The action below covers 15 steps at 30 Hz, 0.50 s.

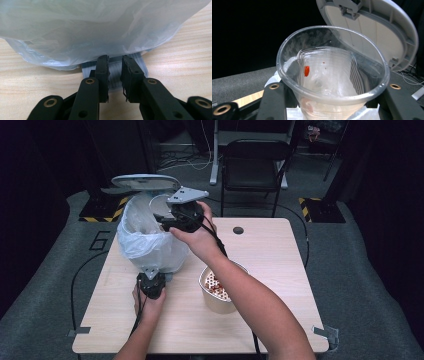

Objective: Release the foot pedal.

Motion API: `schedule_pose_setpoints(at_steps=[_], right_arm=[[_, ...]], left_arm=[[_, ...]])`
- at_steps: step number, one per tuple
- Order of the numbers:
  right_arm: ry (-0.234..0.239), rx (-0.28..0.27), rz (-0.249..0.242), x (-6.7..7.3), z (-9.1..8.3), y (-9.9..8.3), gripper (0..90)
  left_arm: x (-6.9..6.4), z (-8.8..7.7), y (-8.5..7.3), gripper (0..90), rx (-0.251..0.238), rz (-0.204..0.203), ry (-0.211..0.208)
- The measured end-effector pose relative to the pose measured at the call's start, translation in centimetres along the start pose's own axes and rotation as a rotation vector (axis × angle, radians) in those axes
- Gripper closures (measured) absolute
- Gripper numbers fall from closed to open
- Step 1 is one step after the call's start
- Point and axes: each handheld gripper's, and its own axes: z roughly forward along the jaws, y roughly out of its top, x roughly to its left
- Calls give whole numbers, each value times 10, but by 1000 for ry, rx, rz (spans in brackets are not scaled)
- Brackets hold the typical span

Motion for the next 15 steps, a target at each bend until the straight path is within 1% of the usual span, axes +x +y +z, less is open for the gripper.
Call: schedule_pose_setpoints(at_steps=[4, 7, 11, 12, 13, 15], right_arm=[[2, 17, 2, 1, 13, 2, 449], [1, 28, 18, 0, 23, 3, 449], [2, 26, 19, 2, 35, 5, 449], [1, 29, 20, 3, 38, 6, 449], [-2, 30, 15, 4, 41, 7, 448], [-3, 32, 28, 5, 47, 7, 448]], left_arm=[[0, 0, 0, 756, 1, -1, -3], [0, 0, 0, 756, 1, -1, -3], [0, 0, 0, 756, 1, 1, -1], [1, -1, 0, 756, 16, 19, -1], [1, -1, 0, 756, 10, 13, -1], [1, -1, 0, 756, 9, 10, -1]])
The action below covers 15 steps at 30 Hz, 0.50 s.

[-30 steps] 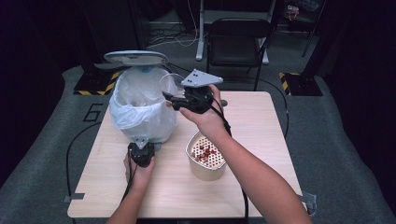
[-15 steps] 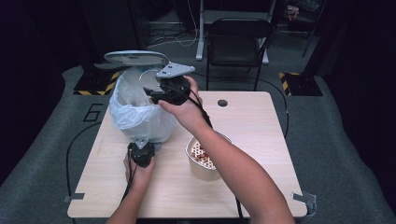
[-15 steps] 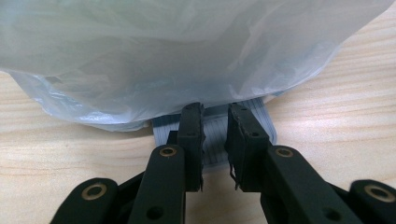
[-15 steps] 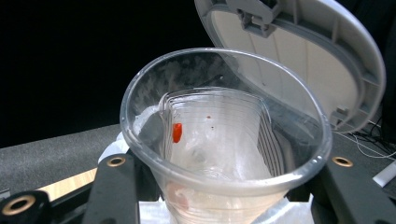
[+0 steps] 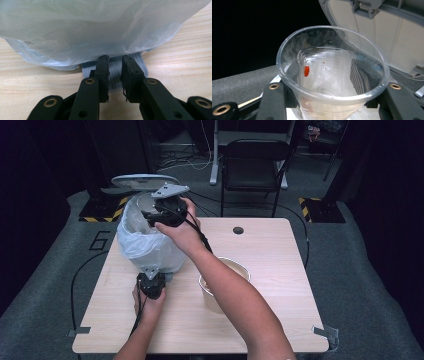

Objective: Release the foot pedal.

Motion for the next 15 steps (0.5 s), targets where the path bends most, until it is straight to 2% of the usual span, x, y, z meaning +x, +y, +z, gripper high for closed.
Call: schedule_pose_setpoints(at_steps=[10, 13, 15], right_arm=[[-28, 19, 38, -1, 24, -5, 445], [-49, 26, 62, -3, 28, -6, 440], [-69, 28, 93, -5, 32, -8, 419]], left_arm=[[0, 0, 0, 756, -7, -7, 1], [0, 0, 0, 756, -1, 0, 1], [-1, 1, 0, 756, -7, -9, 0]])
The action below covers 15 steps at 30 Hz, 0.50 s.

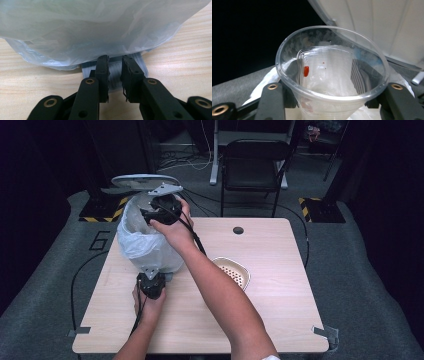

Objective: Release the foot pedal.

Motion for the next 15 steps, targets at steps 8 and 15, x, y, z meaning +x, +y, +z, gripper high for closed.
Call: schedule_pose_setpoints(at_steps=[8, 15], right_arm=[[-67, -4, 95, -5, 1, -15, 150], [-15, 4, 118, -13, -52, -31, 230]], left_arm=[[0, -1, 0, 756, 6, 1, 0], [0, 0, 0, 756, 0, 0, 1]])
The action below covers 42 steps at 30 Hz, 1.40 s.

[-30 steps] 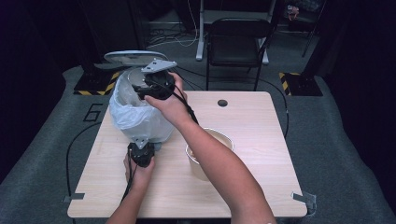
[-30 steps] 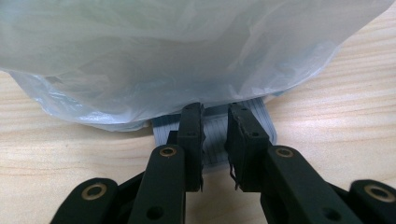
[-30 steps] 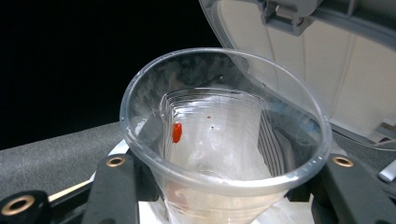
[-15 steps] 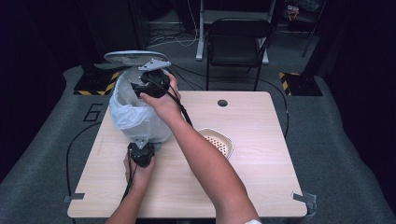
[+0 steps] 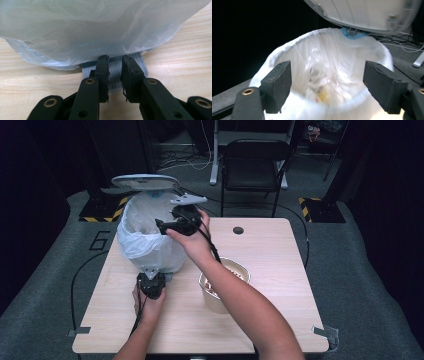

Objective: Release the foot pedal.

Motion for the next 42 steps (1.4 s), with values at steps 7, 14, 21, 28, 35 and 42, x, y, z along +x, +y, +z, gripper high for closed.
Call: schedule_pose_setpoints(at_steps=[7, 14, 21, 28, 35, 42], right_arm=[[-46, -16, -33, -28, -80, -24, 260], [-161, 1, -71, -53, -136, -54, 268], [-233, 7, -40, -78, -168, -92, 274], [-296, 39, -31, -91, -184, -120, 285], [-328, 63, -18, -99, -192, -149, 294], [-364, 84, 25, -108, -199, -178, 294]], left_arm=[[-1, -1, -1, 756, -4, 0, 0], [-1, -2, -3, 750, 2, -15, -35], [1, -11, 0, 577, -4, 29, -92], [9, -38, 3, 506, 12, 85, -187], [28, -55, -1, 443, 31, 77, -273], [46, -65, -9, 431, 55, 48, -327]])
